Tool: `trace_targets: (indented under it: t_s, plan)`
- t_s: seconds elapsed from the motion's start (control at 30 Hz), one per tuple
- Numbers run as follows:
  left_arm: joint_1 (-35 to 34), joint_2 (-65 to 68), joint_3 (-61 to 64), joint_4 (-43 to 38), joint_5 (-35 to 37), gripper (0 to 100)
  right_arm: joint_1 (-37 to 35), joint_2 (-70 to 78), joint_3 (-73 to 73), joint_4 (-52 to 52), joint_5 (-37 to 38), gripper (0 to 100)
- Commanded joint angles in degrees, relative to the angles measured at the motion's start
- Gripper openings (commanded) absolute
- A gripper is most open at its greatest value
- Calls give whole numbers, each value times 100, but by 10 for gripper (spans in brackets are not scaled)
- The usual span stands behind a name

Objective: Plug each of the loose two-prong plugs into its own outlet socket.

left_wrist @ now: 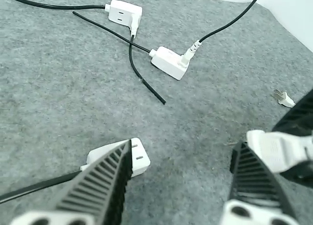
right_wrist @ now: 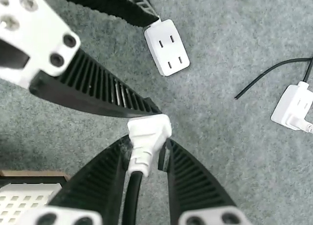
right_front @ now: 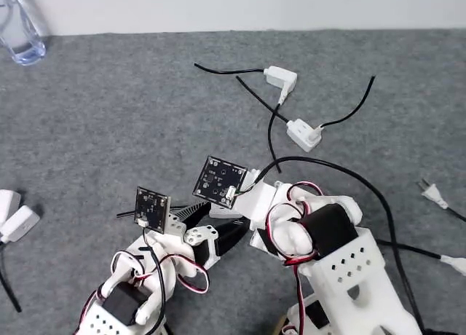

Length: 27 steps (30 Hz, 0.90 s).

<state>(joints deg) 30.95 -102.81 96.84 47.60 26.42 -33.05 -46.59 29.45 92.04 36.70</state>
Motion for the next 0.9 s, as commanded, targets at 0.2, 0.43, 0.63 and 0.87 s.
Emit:
trace_targets:
  t_s: [0.2, 0.43, 0.63, 0.87]
  plan:
    - [35, -18, -31, 35, -35, 311, -145, -136, -9, -558, -255, 8]
    - [35, -18, -31, 158, -35, 311, -101, -136, 378, -734, -88, 8]
    - [-527, -18, -31, 141, -35, 311, 101, -136, 369, -699, 18, 8]
    - [-1679, -18, -31, 149, -35, 311, 435, -136, 369, -699, 246, 8]
